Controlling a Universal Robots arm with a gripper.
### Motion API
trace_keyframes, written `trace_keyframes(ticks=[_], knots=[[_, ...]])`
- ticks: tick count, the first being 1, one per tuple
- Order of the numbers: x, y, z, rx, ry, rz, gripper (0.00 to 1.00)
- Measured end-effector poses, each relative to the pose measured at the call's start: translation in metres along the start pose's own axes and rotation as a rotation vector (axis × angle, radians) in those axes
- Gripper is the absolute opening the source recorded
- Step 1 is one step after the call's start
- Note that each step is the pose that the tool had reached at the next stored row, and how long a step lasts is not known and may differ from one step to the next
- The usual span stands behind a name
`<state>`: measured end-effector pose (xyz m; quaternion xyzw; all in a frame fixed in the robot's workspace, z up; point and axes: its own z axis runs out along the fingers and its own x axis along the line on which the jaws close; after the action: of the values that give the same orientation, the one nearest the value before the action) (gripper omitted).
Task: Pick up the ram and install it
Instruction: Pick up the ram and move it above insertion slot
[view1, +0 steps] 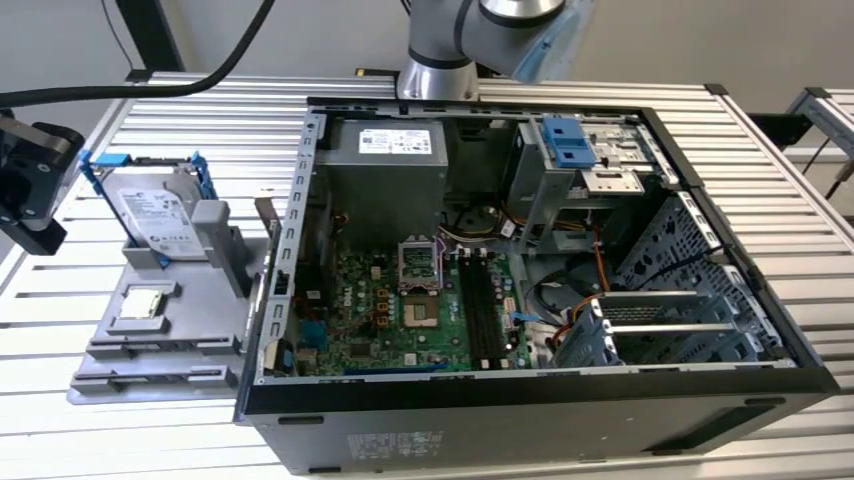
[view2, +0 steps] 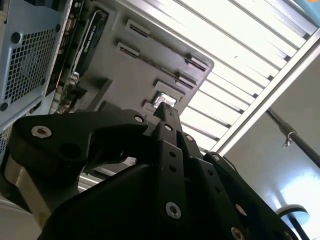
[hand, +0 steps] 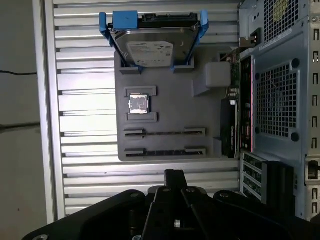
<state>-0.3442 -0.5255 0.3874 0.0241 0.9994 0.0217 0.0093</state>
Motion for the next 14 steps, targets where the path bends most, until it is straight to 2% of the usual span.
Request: trace_keyframes(ticks=[8,14], knots=[[0.0001,0.0000,0.0000,-0.0001,0.0003,-0.007,0.00],[0.0004,0.0000,0.0000,0.0002,0.0036,-0.084,0.00]])
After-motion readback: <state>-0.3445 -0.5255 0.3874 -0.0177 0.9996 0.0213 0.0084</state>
